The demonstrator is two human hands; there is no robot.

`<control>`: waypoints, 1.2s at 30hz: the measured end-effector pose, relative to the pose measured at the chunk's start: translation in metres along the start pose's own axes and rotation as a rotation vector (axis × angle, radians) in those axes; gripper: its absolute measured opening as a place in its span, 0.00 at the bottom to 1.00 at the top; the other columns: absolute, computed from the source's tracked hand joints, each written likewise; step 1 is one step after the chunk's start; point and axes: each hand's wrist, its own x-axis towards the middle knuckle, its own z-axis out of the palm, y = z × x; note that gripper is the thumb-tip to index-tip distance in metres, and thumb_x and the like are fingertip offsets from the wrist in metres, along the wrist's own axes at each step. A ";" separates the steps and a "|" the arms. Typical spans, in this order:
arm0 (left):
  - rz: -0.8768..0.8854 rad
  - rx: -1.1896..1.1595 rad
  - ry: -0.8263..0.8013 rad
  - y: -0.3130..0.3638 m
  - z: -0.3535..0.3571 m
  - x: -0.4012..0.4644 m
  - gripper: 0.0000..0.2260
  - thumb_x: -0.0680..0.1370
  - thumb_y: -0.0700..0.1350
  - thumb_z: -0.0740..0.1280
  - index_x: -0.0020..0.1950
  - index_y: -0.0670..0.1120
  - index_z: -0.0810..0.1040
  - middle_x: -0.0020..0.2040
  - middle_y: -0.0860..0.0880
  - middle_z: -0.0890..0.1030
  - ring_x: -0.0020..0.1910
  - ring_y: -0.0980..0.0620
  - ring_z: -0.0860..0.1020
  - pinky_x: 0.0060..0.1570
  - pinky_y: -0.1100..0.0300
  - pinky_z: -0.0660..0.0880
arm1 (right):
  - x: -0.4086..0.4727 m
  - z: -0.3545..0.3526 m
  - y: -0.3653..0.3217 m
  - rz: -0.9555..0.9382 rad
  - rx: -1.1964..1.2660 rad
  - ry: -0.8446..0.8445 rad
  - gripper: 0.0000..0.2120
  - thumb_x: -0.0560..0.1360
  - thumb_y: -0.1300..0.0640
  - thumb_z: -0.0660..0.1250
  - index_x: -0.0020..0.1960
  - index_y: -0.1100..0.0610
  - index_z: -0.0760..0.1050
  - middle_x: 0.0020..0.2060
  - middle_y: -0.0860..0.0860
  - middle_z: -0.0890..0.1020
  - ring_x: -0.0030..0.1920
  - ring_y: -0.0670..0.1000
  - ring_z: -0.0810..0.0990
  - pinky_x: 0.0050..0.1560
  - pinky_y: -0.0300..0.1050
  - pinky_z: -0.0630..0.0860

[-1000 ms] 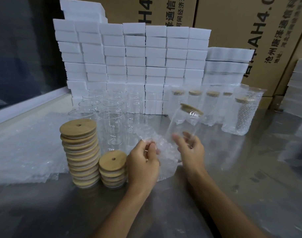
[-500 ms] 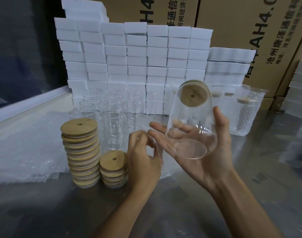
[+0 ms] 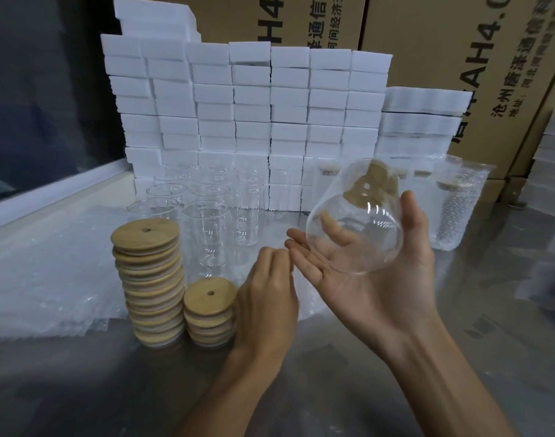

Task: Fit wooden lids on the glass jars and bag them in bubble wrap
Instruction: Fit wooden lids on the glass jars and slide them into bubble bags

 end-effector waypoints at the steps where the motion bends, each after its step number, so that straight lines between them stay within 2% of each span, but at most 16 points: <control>1: 0.006 0.015 -0.022 0.001 0.001 -0.001 0.12 0.67 0.25 0.71 0.40 0.40 0.73 0.37 0.43 0.74 0.29 0.40 0.75 0.23 0.54 0.66 | 0.000 -0.002 -0.001 -0.018 -0.015 0.013 0.43 0.60 0.34 0.77 0.61 0.65 0.75 0.72 0.67 0.68 0.75 0.64 0.67 0.74 0.58 0.66; 4: 0.031 -0.001 -0.109 0.004 0.003 -0.003 0.17 0.59 0.21 0.66 0.38 0.40 0.72 0.40 0.42 0.75 0.28 0.39 0.73 0.23 0.56 0.63 | 0.002 -0.005 -0.006 -0.040 -0.061 0.060 0.39 0.60 0.33 0.76 0.57 0.61 0.74 0.60 0.64 0.70 0.69 0.61 0.73 0.76 0.54 0.62; 6: 0.039 -0.016 -0.171 0.006 0.005 -0.006 0.16 0.58 0.20 0.66 0.38 0.39 0.76 0.46 0.41 0.79 0.33 0.40 0.78 0.23 0.55 0.69 | 0.003 -0.008 -0.008 -0.050 -0.045 0.081 0.36 0.61 0.33 0.75 0.56 0.58 0.72 0.57 0.61 0.64 0.61 0.60 0.67 0.74 0.46 0.55; 7: 0.026 -0.023 -0.197 0.006 0.005 -0.007 0.16 0.59 0.20 0.67 0.39 0.38 0.79 0.49 0.40 0.80 0.36 0.40 0.81 0.25 0.54 0.73 | 0.004 -0.009 -0.007 -0.055 -0.032 0.090 0.35 0.62 0.33 0.75 0.55 0.58 0.72 0.57 0.60 0.62 0.59 0.59 0.63 0.71 0.46 0.57; 11: -0.074 -0.005 -0.283 0.008 0.007 -0.010 0.22 0.65 0.23 0.65 0.55 0.38 0.83 0.65 0.42 0.77 0.50 0.39 0.81 0.42 0.47 0.79 | 0.007 -0.015 -0.005 -0.059 -0.035 0.136 0.33 0.63 0.32 0.73 0.52 0.58 0.75 0.54 0.62 0.72 0.59 0.59 0.69 0.69 0.50 0.63; 15: -0.145 0.063 -0.284 0.012 0.005 -0.011 0.28 0.72 0.29 0.63 0.71 0.45 0.73 0.73 0.53 0.70 0.47 0.40 0.81 0.41 0.49 0.76 | 0.010 -0.020 -0.004 -0.032 -0.035 0.180 0.36 0.64 0.31 0.72 0.58 0.59 0.76 0.63 0.64 0.77 0.63 0.63 0.80 0.69 0.56 0.72; 18: -0.199 0.049 -0.354 0.010 0.008 -0.013 0.34 0.76 0.33 0.63 0.79 0.50 0.57 0.80 0.58 0.52 0.49 0.41 0.81 0.45 0.52 0.75 | 0.011 -0.020 -0.002 -0.001 -0.025 0.143 0.34 0.63 0.32 0.75 0.56 0.56 0.73 0.61 0.62 0.71 0.71 0.61 0.72 0.76 0.55 0.64; 21: -0.238 -0.067 -0.338 0.007 0.008 -0.013 0.40 0.75 0.33 0.65 0.80 0.53 0.50 0.76 0.68 0.39 0.47 0.43 0.80 0.49 0.51 0.76 | 0.012 -0.019 0.003 0.006 -0.002 0.098 0.36 0.60 0.38 0.81 0.59 0.57 0.74 0.59 0.61 0.71 0.62 0.59 0.67 0.79 0.50 0.54; 23: -0.235 -0.162 -0.268 0.005 0.008 -0.012 0.42 0.73 0.33 0.68 0.80 0.52 0.51 0.77 0.68 0.41 0.42 0.49 0.81 0.46 0.58 0.75 | 0.012 -0.017 0.009 0.014 -0.026 0.078 0.34 0.60 0.40 0.82 0.56 0.59 0.75 0.55 0.61 0.77 0.56 0.58 0.66 0.74 0.44 0.54; 25: -0.219 -0.233 -0.200 0.003 0.009 -0.011 0.40 0.73 0.35 0.71 0.79 0.50 0.55 0.79 0.64 0.46 0.55 0.57 0.76 0.45 0.67 0.72 | 0.013 -0.017 0.014 0.043 -0.097 0.056 0.30 0.64 0.40 0.80 0.55 0.59 0.75 0.56 0.62 0.77 0.54 0.59 0.70 0.66 0.47 0.60; 26: -0.212 -0.248 -0.176 0.002 0.009 -0.010 0.40 0.73 0.35 0.72 0.79 0.49 0.56 0.79 0.63 0.48 0.63 0.63 0.67 0.47 0.69 0.72 | 0.013 -0.016 0.016 0.050 -0.130 0.056 0.28 0.67 0.40 0.77 0.55 0.59 0.75 0.59 0.62 0.74 0.55 0.60 0.72 0.63 0.49 0.65; 27: -0.216 -0.256 -0.160 0.002 0.009 -0.009 0.39 0.72 0.36 0.73 0.79 0.48 0.57 0.78 0.64 0.48 0.65 0.67 0.61 0.49 0.68 0.73 | 0.014 -0.017 0.017 0.045 -0.156 0.058 0.25 0.69 0.41 0.74 0.55 0.58 0.77 0.59 0.62 0.74 0.56 0.61 0.74 0.58 0.50 0.70; 29: -0.241 -0.291 -0.139 0.001 0.010 -0.008 0.39 0.71 0.35 0.73 0.78 0.48 0.59 0.76 0.65 0.50 0.64 0.76 0.63 0.52 0.75 0.70 | 0.013 -0.018 0.018 0.015 -0.185 0.057 0.21 0.70 0.42 0.72 0.53 0.57 0.80 0.55 0.59 0.80 0.55 0.59 0.80 0.53 0.50 0.76; 32: -0.278 -0.352 -0.092 -0.001 0.011 -0.008 0.39 0.67 0.28 0.71 0.76 0.45 0.64 0.76 0.60 0.56 0.61 0.87 0.51 0.54 0.87 0.54 | 0.015 -0.024 0.017 -0.011 -0.294 0.082 0.17 0.72 0.42 0.70 0.52 0.54 0.85 0.55 0.56 0.84 0.60 0.55 0.82 0.66 0.50 0.74; 34: -0.302 -0.376 -0.065 0.000 0.012 -0.007 0.39 0.67 0.27 0.70 0.76 0.45 0.63 0.75 0.61 0.57 0.63 0.85 0.49 0.57 0.86 0.53 | 0.017 -0.029 0.018 -0.025 -0.392 0.150 0.19 0.70 0.44 0.71 0.56 0.54 0.83 0.56 0.53 0.82 0.62 0.53 0.81 0.70 0.50 0.72; 36: -0.327 -0.403 -0.053 0.002 0.011 -0.007 0.39 0.68 0.28 0.70 0.76 0.46 0.63 0.74 0.62 0.57 0.68 0.79 0.54 0.65 0.78 0.59 | 0.021 -0.039 0.020 -0.074 -0.442 0.191 0.31 0.68 0.48 0.74 0.69 0.55 0.73 0.57 0.50 0.81 0.65 0.51 0.80 0.72 0.49 0.71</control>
